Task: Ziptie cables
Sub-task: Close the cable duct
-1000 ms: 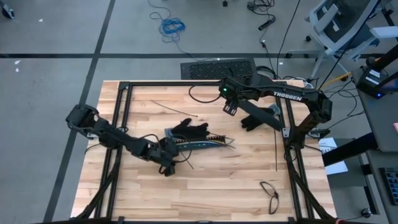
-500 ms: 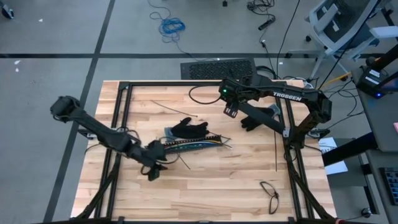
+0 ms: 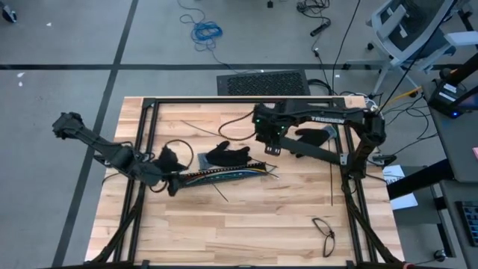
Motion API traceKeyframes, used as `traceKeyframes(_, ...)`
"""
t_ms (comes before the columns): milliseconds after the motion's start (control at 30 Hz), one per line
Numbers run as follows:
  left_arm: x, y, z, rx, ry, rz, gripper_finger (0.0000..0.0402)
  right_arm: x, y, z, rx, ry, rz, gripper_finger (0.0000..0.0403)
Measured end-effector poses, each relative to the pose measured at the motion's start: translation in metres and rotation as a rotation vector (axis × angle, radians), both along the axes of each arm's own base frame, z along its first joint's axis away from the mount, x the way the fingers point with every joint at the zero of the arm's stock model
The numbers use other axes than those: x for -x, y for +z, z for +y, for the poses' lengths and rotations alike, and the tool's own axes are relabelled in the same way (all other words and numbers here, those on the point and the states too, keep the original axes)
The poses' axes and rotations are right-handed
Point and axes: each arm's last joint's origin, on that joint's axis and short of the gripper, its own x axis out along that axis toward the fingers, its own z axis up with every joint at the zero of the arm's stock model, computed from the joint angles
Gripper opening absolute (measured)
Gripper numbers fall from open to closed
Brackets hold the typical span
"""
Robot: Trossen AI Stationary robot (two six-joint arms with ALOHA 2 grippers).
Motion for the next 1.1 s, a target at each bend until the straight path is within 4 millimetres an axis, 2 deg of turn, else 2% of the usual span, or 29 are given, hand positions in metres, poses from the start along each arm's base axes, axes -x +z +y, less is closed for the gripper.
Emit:
traceKeyframes(100, 0.007, -0.003, 0.003, 0.037, 0.008, 0.065, 0.0201, -0.005, -0.01, -0.006, 0.029, 0.033, 0.034, 0.0231)
traceKeyframes(233, 0.012, -0.008, -0.002, 0.151, -0.172, 0.192, 0.0201, -0.001, -0.014, -0.031, 0.085, -0.023, 0.049, 0.0231)
traceKeyframes(333, 0.018, -0.012, -0.004, 0.169, -0.282, 0.296, 0.0201, 0.008, -0.011, -0.05, 0.084, -0.086, 0.042, 0.0231)
traceKeyframes(533, 0.025, -0.025, 0.0, 0.12, -0.237, 0.387, 0.0201, 0.027, -0.004, -0.085, 0.09, -0.217, 0.028, 0.0231)
traceKeyframes(667, 0.019, -0.039, -0.001, 0.122, -0.157, 0.376, 0.0201, 0.034, 0.008, -0.103, 0.121, -0.209, 0.003, 0.0231)
traceKeyframes(767, 0.012, -0.049, -0.004, 0.189, -0.105, 0.33, 0.0201, 0.039, 0.019, -0.116, 0.167, -0.186, -0.018, 0.0231)
traceKeyframes(900, 0.002, -0.054, -0.009, 0.226, -0.085, 0.3, 0.0201, 0.043, 0.037, -0.127, 0.198, -0.173, -0.063, 0.0231)
traceKeyframes(1100, -0.004, -0.076, -0.006, 0.123, -0.007, 0.479, 0.0201, 0.05, 0.066, -0.141, 0.258, -0.166, -0.135, 0.0231)
